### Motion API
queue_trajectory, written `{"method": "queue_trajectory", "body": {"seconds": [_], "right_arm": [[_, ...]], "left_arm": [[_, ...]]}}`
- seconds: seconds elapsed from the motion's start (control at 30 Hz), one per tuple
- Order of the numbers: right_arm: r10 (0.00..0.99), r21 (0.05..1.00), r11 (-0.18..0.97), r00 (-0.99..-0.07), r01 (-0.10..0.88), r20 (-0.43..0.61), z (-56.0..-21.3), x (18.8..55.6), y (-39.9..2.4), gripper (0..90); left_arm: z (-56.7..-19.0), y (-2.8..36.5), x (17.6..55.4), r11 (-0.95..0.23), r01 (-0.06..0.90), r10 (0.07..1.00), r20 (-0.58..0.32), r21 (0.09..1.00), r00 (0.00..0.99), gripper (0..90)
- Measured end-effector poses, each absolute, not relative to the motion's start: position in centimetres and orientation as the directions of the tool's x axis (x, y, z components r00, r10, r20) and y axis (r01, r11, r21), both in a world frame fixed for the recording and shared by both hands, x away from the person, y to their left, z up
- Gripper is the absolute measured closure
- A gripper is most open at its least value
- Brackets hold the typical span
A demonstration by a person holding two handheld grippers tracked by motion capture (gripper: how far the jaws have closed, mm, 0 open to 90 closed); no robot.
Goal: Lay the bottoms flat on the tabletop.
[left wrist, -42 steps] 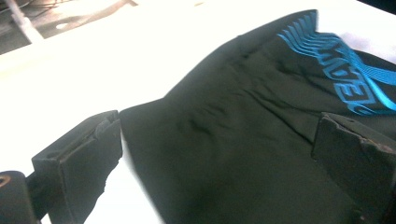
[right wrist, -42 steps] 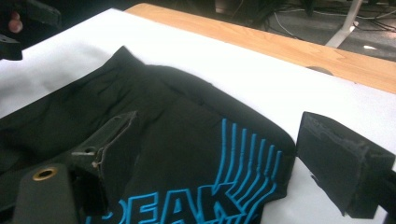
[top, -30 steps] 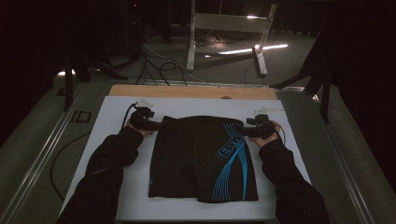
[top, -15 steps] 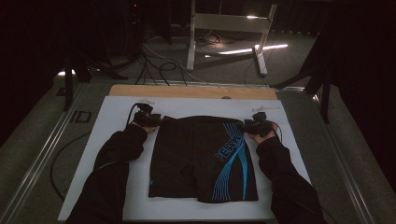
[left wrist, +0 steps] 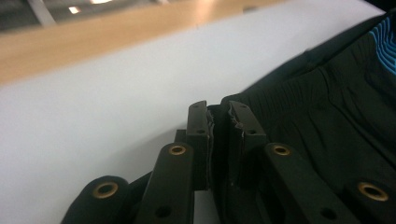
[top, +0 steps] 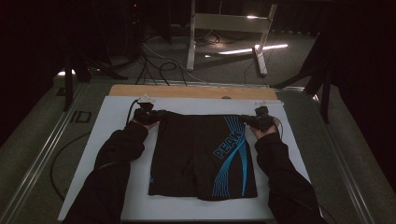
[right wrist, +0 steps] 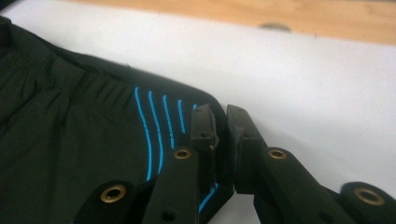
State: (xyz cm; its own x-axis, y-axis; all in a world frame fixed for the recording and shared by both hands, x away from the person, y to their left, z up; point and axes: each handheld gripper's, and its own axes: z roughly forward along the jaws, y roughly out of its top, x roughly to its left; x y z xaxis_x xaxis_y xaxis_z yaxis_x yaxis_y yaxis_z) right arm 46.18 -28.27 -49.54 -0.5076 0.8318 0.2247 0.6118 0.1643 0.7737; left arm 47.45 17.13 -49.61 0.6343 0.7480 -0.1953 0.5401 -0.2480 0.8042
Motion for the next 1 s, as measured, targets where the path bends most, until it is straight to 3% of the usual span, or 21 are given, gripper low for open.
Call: {"method": "queue_trajectory", "body": {"seconds": [0.37, 0.53, 1.0], "right_arm": [[0.852, 0.786, 0.142, -0.478, 0.602, 0.212, -47.8, 48.0, -27.6, 83.6], [0.883, 0.789, 0.165, -0.445, 0.592, 0.149, -47.9, 49.1, -26.8, 83.6], [0.913, 0.752, 0.149, -0.382, 0.642, 0.146, -49.6, 52.3, -26.1, 83.5]], "left_arm": [[-48.7, 16.8, 48.2, -0.237, 0.517, 0.78, -0.156, 0.823, 0.606, 80.3], [-48.8, 16.2, 49.1, -0.239, 0.525, 0.807, -0.134, 0.817, 0.576, 80.3], [-50.0, 15.3, 51.4, -0.243, 0.578, 0.843, -0.125, 0.779, 0.524, 80.0]]}}
